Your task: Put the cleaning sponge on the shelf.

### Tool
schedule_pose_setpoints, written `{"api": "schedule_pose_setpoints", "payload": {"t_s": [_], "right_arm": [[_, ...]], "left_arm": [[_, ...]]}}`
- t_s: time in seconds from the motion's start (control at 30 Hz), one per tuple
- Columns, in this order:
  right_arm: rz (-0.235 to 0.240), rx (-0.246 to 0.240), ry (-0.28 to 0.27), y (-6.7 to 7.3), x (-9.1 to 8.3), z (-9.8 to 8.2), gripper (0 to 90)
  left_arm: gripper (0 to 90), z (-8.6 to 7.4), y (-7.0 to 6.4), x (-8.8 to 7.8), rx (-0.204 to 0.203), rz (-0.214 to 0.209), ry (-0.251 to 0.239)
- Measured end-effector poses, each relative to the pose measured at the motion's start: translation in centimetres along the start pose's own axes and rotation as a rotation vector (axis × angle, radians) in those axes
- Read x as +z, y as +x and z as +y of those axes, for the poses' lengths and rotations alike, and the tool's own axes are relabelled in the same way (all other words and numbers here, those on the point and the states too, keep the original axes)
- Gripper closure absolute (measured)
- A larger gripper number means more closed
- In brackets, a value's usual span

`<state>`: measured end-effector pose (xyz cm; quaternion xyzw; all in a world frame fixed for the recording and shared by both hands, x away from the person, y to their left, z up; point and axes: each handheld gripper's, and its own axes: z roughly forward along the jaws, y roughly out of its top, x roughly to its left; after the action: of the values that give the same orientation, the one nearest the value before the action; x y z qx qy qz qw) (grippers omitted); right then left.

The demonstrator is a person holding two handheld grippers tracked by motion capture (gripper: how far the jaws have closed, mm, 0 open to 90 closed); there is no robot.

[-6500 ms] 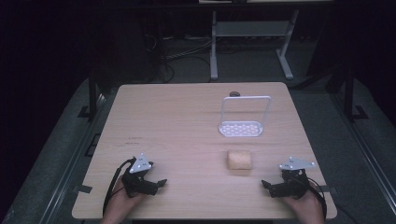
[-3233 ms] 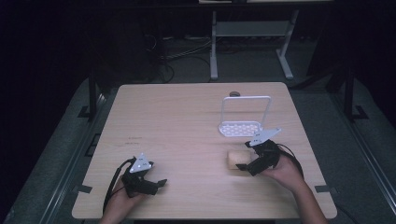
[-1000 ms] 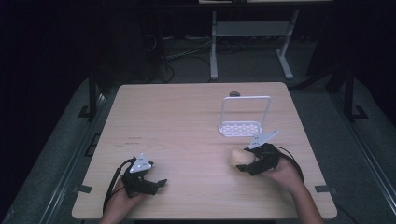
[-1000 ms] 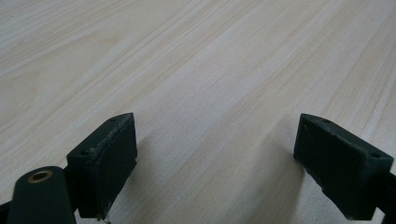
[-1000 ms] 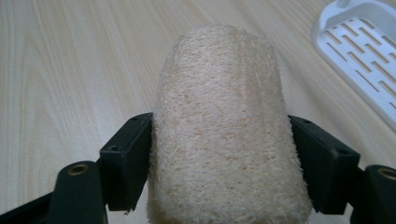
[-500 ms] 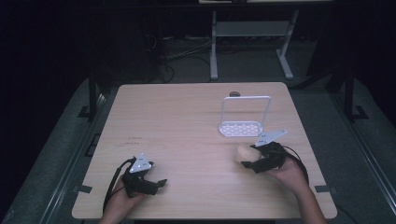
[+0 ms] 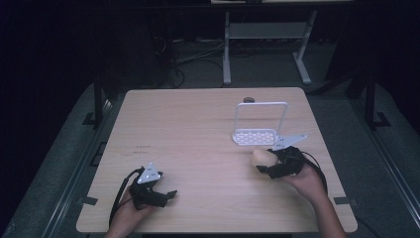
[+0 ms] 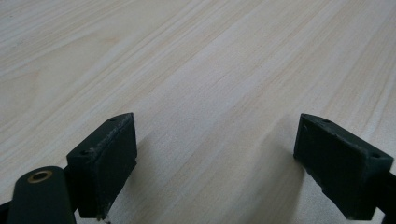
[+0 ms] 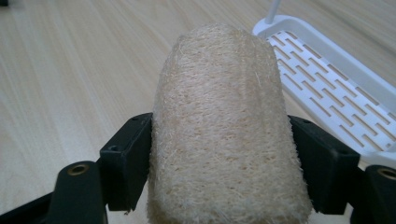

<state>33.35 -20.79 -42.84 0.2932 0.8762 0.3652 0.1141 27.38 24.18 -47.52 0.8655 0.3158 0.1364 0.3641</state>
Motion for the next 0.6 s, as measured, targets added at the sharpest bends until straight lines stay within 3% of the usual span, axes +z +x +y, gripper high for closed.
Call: {"api": "schedule_pose_setpoints", "payload": {"t_s": [0.6], "right_arm": [[-0.043, 0.040, -0.005, -0.9, 0.5, 1.0, 26.6]], "left_arm": [[12.7, 0.0, 0.0, 0.0, 0.000, 0.000, 0.000]]}}
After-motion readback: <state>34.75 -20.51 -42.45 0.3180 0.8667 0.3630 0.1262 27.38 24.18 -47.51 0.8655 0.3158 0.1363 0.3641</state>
